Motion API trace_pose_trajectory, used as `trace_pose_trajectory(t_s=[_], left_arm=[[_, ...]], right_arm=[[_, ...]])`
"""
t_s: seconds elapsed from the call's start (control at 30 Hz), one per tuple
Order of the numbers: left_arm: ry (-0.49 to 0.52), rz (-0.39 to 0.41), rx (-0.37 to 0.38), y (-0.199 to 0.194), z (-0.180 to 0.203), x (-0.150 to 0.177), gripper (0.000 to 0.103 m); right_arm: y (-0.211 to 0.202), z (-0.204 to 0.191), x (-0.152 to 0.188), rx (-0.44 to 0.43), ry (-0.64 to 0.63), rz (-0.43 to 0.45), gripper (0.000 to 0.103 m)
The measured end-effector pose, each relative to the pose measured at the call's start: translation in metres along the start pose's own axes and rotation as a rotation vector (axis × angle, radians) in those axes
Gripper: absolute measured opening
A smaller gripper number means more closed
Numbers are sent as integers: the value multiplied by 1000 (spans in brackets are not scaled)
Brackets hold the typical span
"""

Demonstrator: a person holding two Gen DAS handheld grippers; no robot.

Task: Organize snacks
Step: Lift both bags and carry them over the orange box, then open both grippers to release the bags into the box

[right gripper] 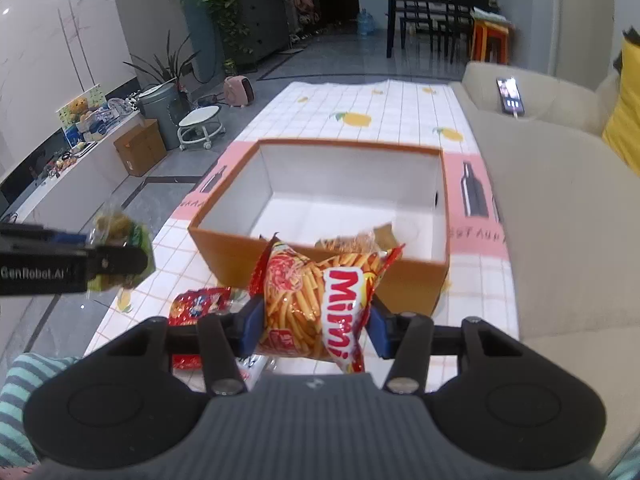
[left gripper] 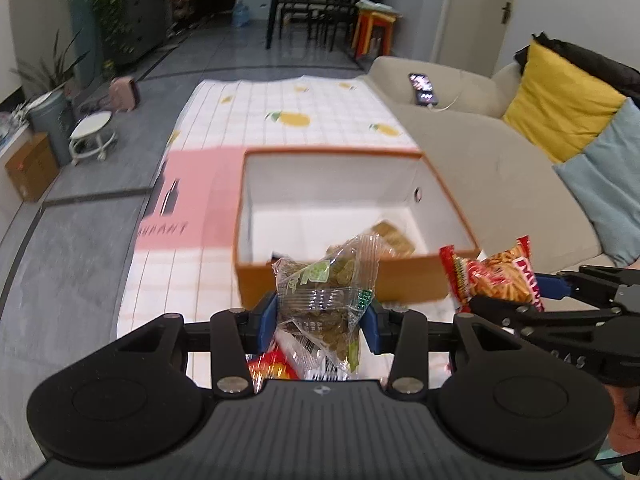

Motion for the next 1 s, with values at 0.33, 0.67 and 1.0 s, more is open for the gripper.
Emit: trace_pose_trajectory(t_s=[0.33, 0.67, 1.0], left_arm=[[23, 4, 60, 41, 7, -46, 48], [24, -123, 73, 122, 7, -60, 48], [47, -332, 79, 217, 9, -32, 48]], right_arm=[[34, 13, -50, -8, -103, -3, 51], [118, 42, -81, -23, -151, -162, 51], [206, 68, -63, -29, -184, -419, 51]])
Point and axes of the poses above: each gripper's, at about its wrist camera, not at the fingertips, and y roughly the way its jaws point, z to its right, x to its underside, the point moved 2 cm from there along y, roughly the way its jaws point, and after that the axes turned 12 degrees about z, right-handed, at the moved point
